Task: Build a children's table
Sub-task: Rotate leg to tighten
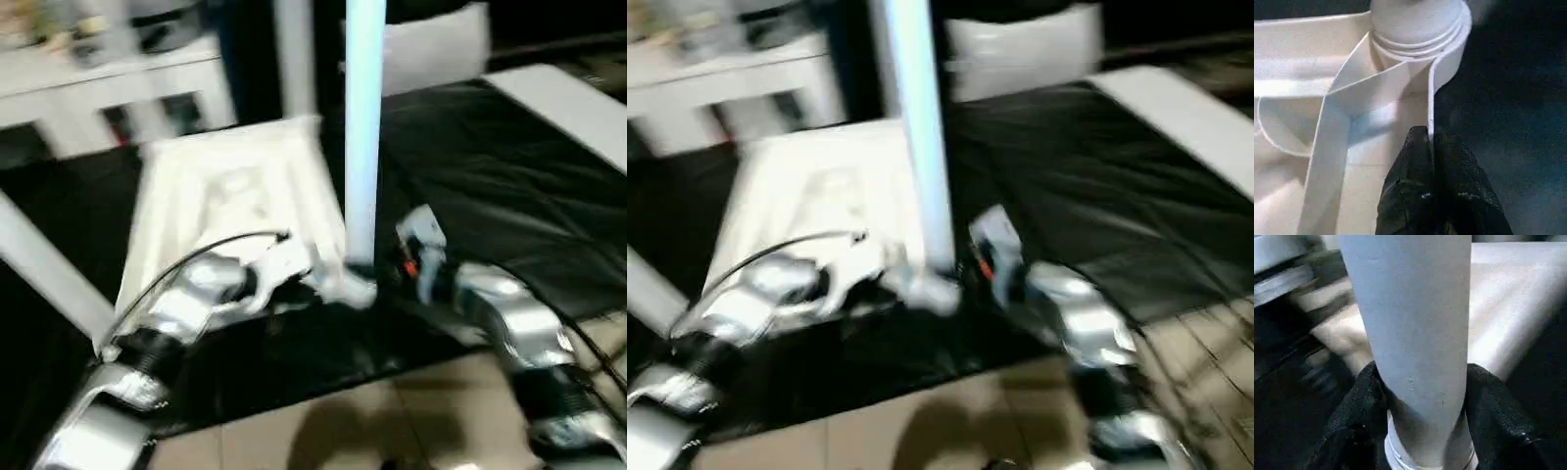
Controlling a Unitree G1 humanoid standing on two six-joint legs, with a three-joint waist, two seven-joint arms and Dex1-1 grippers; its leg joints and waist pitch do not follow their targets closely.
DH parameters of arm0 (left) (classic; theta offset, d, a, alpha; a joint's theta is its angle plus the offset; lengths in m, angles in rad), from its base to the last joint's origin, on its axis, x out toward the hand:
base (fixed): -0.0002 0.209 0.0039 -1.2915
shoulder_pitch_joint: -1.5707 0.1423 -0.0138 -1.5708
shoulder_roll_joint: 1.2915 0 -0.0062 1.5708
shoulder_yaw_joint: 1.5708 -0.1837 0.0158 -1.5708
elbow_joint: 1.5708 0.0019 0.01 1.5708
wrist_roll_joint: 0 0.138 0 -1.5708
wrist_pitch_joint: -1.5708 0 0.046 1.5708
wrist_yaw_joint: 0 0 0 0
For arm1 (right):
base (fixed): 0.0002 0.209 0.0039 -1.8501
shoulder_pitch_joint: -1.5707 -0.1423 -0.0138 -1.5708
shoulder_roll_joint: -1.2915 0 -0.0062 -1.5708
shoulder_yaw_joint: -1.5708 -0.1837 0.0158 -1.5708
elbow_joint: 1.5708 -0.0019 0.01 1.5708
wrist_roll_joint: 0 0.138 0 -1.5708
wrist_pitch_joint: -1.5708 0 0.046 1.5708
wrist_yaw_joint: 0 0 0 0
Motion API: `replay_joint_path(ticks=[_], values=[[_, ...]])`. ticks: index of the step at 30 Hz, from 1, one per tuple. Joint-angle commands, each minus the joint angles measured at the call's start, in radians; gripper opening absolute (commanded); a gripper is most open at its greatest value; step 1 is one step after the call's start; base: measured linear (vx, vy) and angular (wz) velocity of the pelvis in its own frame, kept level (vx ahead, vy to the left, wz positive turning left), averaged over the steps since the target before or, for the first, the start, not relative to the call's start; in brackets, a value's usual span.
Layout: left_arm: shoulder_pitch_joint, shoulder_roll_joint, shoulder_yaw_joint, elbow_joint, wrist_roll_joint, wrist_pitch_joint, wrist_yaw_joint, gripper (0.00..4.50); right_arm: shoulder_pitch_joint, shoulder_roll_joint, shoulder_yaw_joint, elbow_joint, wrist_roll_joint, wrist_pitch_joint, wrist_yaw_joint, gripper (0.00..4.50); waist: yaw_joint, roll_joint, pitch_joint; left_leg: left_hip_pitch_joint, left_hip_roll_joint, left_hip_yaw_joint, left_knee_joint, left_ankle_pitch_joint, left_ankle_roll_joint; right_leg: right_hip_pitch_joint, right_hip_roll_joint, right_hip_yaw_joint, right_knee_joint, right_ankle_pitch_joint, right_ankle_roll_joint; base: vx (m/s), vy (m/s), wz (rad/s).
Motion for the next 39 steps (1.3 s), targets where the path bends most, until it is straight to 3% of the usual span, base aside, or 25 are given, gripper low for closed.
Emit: replay_joint_path(ticks=[1, 2, 3, 5, 6, 8, 10, 11, 15, 19, 21, 23, 26, 30, 34, 39], values=[[-0.049, -0.086, 0.005, 0.006, -0.015, 0.027, 0.113, 0.0, -0.057, 0.099, -0.01, 0.096, -0.017, 0.028, -0.202, 1.93, -0.015, 0.003, -0.048, -0.006, 0.062, -0.044, -0.089, -0.369, 0.038, 0.067, -0.066, 0.037, -0.086, -0.538, 0.114, 0.0, 0.0, 0.0], [-0.063, -0.101, 0.009, 0.023, -0.005, 0.037, 0.15, 0.0, -0.075, 0.127, -0.03, 0.126, -0.012, 0.024, -0.257, 1.93, -0.026, -0.001, -0.052, -0.006, 0.071, -0.054, -0.097, -0.401, 0.04, 0.067, -0.071, 0.059, -0.066, -0.496, 0.102, 0.0, 0.0, 0.0], [-0.068, -0.105, 0.009, 0.029, -0.001, 0.039, 0.161, 0.0, -0.081, 0.137, -0.037, 0.137, -0.007, 0.024, -0.272, 1.93, -0.04, -0.014, -0.051, -0.005, 0.048, -0.046, -0.088, -0.391, 0.036, 0.062, -0.079, 0.06, -0.08, -0.518, 0.096, 0.0, 0.0, 0.0], [-0.082, -0.12, 0.016, 0.044, 0.01, 0.048, 0.198, 0.0, -0.093, 0.155, -0.04, 0.15, -0.018, 0.002, -0.303, 1.93, -0.048, -0.02, -0.052, 0.002, 0.008, -0.025, -0.064, -0.327, 0.036, 0.048, -0.086, 0.046, -0.104, -0.578, 0.092, 0.0, 0.0, 0.0], [-0.088, -0.128, 0.018, 0.049, 0.017, 0.05, 0.205, 0.0, -0.098, 0.167, -0.039, 0.153, -0.031, -0.012, -0.312, 2.28, -0.049, -0.022, -0.054, -0.007, -0.009, -0.015, -0.057, -0.258, 0.051, 0.053, -0.085, 0.039, -0.109, -0.592, 0.096, 0.0, 0.0, 0.0], [-0.092, -0.131, 0.019, 0.05, 0.023, 0.049, 0.201, 0.0, -0.099, 0.174, -0.032, 0.15, -0.042, -0.035, -0.303, 2.49, -0.046, -0.018, -0.063, -0.022, 0.003, -0.024, -0.064, -0.185, 0.074, 0.063, -0.077, 0.042, -0.097, -0.509, 0.09, 0.0, 0.0, 0.0], [-0.09, -0.119, 0.012, 0.044, 0.03, 0.042, 0.185, 0.0, -0.086, 0.168, -0.022, 0.127, -0.044, -0.063, -0.267, 2.8, -0.037, -0.011, -0.074, -0.027, 0.029, -0.039, -0.068, -0.087, 0.11, 0.063, -0.081, 0.062, -0.064, -0.317, 0.033, 0.026, -0.002, 0.02], [-0.09, -0.116, 0.011, 0.045, 0.031, 0.039, 0.185, 0.0, -0.084, 0.167, -0.027, 0.125, -0.041, -0.068, -0.269, 2.91, -0.032, -0.01, -0.077, -0.032, 0.034, -0.042, -0.067, -0.041, 0.126, 0.068, -0.084, 0.066, -0.048, -0.235, 0.006, 0.053, -0.003, 0.05], [-0.081, -0.092, -0.001, 0.043, 0.028, 0.001, 0.156, 0.0, -0.064, 0.137, -0.033, 0.102, -0.014, -0.057, -0.228, 3.14, -0.011, -0.015, -0.084, -0.032, 0.035, -0.039, -0.06, 0.05, 0.165, 0.069, -0.088, 0.077, -0.023, -0.093, -0.048, 0.0, 0.0, 0.0], [-0.069, -0.059, -0.013, 0.038, 0.031, -0.036, 0.106, 0.0, -0.024, 0.077, -0.017, 0.049, 0.003, -0.058, -0.131, 3.45, 0.023, -0.015, -0.081, -0.03, 0.036, -0.031, -0.059, 0.046, 0.178, 0.063, -0.087, 0.079, -0.025, -0.124, -0.036, 0.0, 0.0, 0.0], [-0.062, -0.027, -0.024, 0.037, 0.035, -0.066, 0.057, 0.0, 0.009, 0.015, -0.011, 0.004, 0.018, -0.071, -0.032, 3.57, 0.034, -0.012, -0.078, -0.027, 0.037, -0.028, -0.06, 0.017, 0.164, 0.061, -0.086, 0.079, -0.031, -0.179, -0.02, 0.0, 0.0, 0.0], [-0.059, -0.003, -0.035, 0.04, 0.039, -0.095, 0.021, 0.0, 0.03, -0.045, 0.001, -0.021, 0.03, -0.094, 0.064, 3.73, 0.046, -0.016, -0.071, -0.023, 0.038, -0.024, -0.065, -0.055, 0.141, 0.058, -0.082, 0.077, -0.044, -0.275, 0.006, 0.0, 0.0, 0.0], [-0.053, 0.027, -0.051, 0.043, 0.038, -0.144, -0.037, 0.0, 0.036, -0.102, -0.005, -0.04, 0.06, -0.097, 0.153, 4.03, 0.056, -0.018, -0.068, -0.018, 0.037, -0.022, -0.068, -0.1, 0.122, 0.053, -0.082, 0.077, -0.054, -0.349, 0.024, 0.0, 0.0, 0.0], [-0.042, 0.064, -0.071, 0.037, 0.025, -0.212, -0.127, 0.0, 0.043, -0.169, 0.003, -0.057, 0.076, -0.103, 0.253, 4.28, 0.065, -0.021, -0.071, -0.015, 0.038, -0.021, -0.068, -0.094, 0.114, 0.05, -0.08, 0.08, -0.052, -0.349, 0.027, 0.0, 0.0, 0.0], [-0.022, 0.103, -0.081, 0.007, -0.02, -0.254, -0.261, 0.0, 0.04, -0.247, 0.02, -0.059, 0.094, -0.115, 0.382, 4.45, 0.085, -0.023, -0.078, -0.018, 0.046, -0.021, -0.064, -0.04, 0.144, 0.049, -0.083, 0.087, -0.033, -0.261, 0.0, 0.0, 0.0, 0.0], [-0.008, 0.144, -0.113, -0.022, -0.041, -0.295, -0.387, 0.0, 0.018, -0.292, 0.058, -0.03, 0.092, -0.163, 0.499, 4.45, 0.106, -0.025, -0.075, -0.017, 0.045, -0.015, -0.065, -0.039, 0.137, 0.046, -0.084, 0.088, -0.036, -0.301, -0.008, 0.0, 0.0, 0.0]])
